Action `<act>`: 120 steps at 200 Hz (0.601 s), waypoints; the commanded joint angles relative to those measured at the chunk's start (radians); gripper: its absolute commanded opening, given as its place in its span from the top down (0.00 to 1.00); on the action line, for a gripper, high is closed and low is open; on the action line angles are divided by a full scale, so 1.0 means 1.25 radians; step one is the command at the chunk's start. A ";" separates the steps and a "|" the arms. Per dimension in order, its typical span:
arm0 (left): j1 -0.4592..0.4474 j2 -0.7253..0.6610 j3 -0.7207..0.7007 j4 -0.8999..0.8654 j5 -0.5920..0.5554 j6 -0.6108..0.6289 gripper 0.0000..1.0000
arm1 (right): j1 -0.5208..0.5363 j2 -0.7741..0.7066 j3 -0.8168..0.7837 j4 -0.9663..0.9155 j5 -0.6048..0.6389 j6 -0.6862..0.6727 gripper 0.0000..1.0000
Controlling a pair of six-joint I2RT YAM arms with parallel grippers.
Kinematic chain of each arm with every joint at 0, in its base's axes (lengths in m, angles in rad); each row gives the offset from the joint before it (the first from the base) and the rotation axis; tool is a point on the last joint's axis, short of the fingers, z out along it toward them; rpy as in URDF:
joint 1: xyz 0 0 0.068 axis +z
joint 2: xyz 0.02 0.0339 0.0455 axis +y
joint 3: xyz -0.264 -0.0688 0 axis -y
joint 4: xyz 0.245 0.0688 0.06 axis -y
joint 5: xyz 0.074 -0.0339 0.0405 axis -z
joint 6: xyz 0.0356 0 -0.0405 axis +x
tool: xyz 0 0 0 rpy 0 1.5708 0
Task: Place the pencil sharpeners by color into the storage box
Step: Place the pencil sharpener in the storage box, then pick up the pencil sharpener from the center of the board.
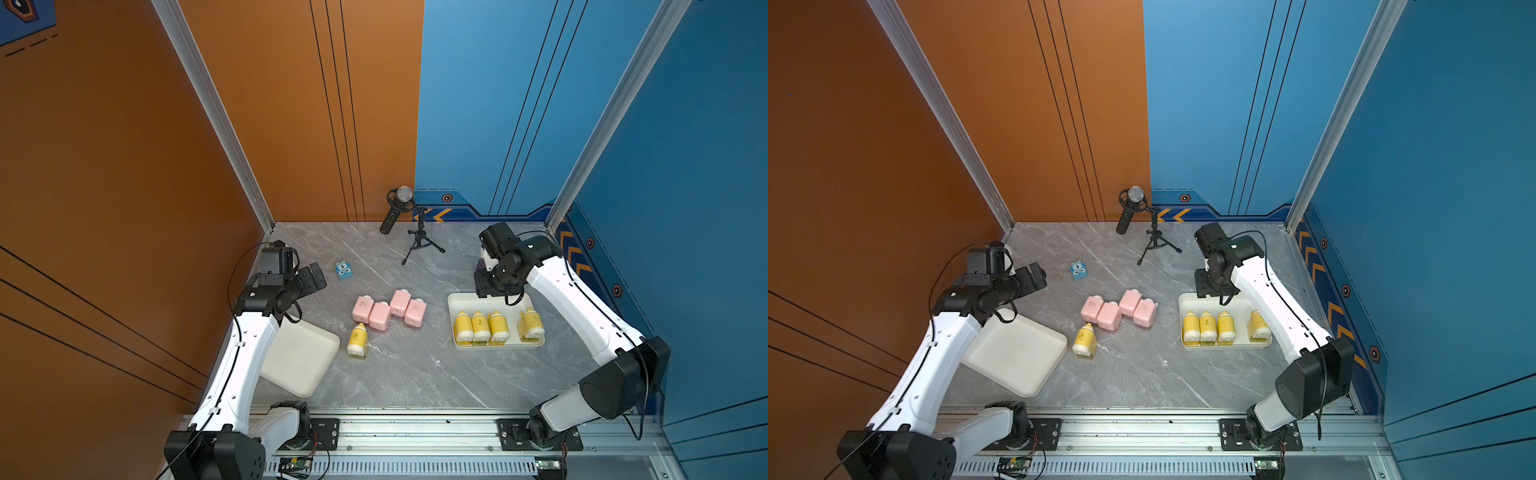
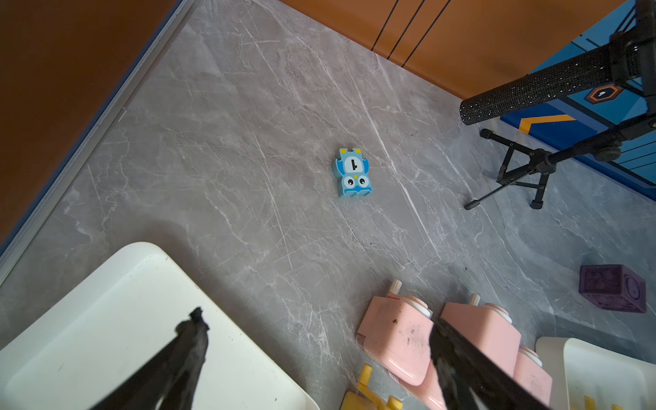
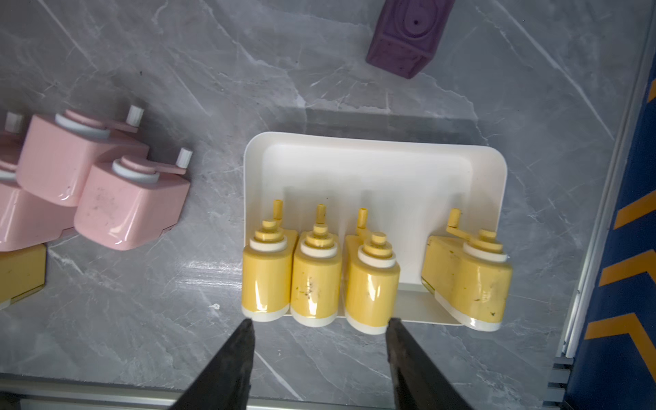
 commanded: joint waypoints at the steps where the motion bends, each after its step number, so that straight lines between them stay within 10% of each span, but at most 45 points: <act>1: -0.004 -0.012 -0.007 0.005 -0.029 0.013 0.02 | 0.077 -0.029 0.005 0.015 0.005 0.128 0.40; 120: -0.005 -0.024 -0.014 0.010 -0.071 0.017 0.02 | 0.449 0.083 0.077 0.097 0.127 0.436 0.38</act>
